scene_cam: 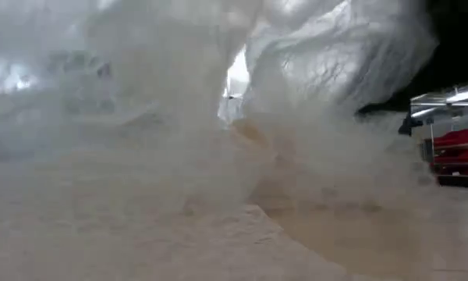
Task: Wrap mug
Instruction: Wrap the yellow mug using the transparent bubble wrap
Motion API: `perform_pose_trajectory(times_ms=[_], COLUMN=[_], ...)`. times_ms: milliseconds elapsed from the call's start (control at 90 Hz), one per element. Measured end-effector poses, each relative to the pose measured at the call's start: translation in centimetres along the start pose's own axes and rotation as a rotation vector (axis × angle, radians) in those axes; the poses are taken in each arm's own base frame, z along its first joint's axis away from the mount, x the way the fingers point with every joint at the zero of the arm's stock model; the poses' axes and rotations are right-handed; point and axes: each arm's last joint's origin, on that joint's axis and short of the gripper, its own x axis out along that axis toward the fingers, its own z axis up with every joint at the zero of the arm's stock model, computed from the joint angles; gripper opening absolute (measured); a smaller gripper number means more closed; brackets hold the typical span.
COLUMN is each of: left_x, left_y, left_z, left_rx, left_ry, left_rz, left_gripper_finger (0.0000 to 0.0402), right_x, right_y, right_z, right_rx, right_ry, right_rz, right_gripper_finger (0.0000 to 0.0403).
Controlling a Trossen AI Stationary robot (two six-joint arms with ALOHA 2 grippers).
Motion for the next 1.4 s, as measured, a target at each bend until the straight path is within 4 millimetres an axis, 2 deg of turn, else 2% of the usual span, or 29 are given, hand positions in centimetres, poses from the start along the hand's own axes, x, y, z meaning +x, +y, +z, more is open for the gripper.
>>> perform_pose_trajectory(times_ms=[133, 244, 333, 456, 622, 778, 856, 956, 1044, 1167, 1300, 1400], left_x=[-3.7, -7.2, -9.4, -10.1, -7.5, -3.7, -1.4, 1.9, 4.1, 6.6, 8.0, 8.4], left_y=[-0.6, -1.2, -2.0, -4.3, -8.1, -10.0, -10.4, -11.0, -11.4, -11.1, -10.2, -9.5], left_z=[0.9, 1.8, 2.1, 1.5, -1.1, -5.6, -8.1, -10.8, -12.4, -14.4, -16.6, -18.7], left_rx=[-0.049, -0.106, -0.174, -0.243, -0.303, -0.387, -0.464, -0.570, -0.610, -0.669, -0.724, -0.749], left_ry=[0.074, 0.081, 0.065, 0.052, 0.150, 0.297, 0.418, 0.544, 0.538, 0.455, 0.461, 0.553], left_rz=[-0.014, -0.031, -0.031, -0.021, -0.013, 0.064, 0.033, -0.146, -0.277, -0.375, -0.374, -0.305], left_gripper_finger=[0.0137, 0.0137, 0.0137, 0.0137, 0.0137, 0.0137, 0.0137, 0.0137, 0.0137, 0.0137, 0.0137, 0.0137], right_x=[3.4, 4.4, 3.6, 0.0, -6.4, -11.8, -13.9, -15.4, -15.8, -15.0, -12.6, -9.8], right_y=[0.4, 0.3, 0.0, -0.6, -3.0, -5.9, -7.4, -8.5, -8.4, -7.0, -5.1, -4.1], right_z=[-1.7, -2.5, -2.9, -3.4, -3.9, -4.0, -4.0, -3.9, -3.3, -2.1, -1.9, -2.7], right_rx=[0.027, 0.115, 0.151, 0.147, 0.189, 0.290, 0.330, 0.365, 0.389, 0.369, 0.303, 0.253], right_ry=[0.066, 0.148, 0.265, 0.441, 0.666, 0.763, 0.734, 0.637, 0.453, 0.214, 0.148, 0.151], right_rz=[0.053, 0.095, 0.126, 0.121, 0.060, -0.072, -0.150, -0.200, -0.177, -0.111, -0.043, -0.060], right_gripper_finger=[0.0293, 0.0293, 0.0293, 0.0293, 0.0293, 0.0293, 0.0293, 0.0293, 0.0293, 0.0293, 0.0293, 0.0293])
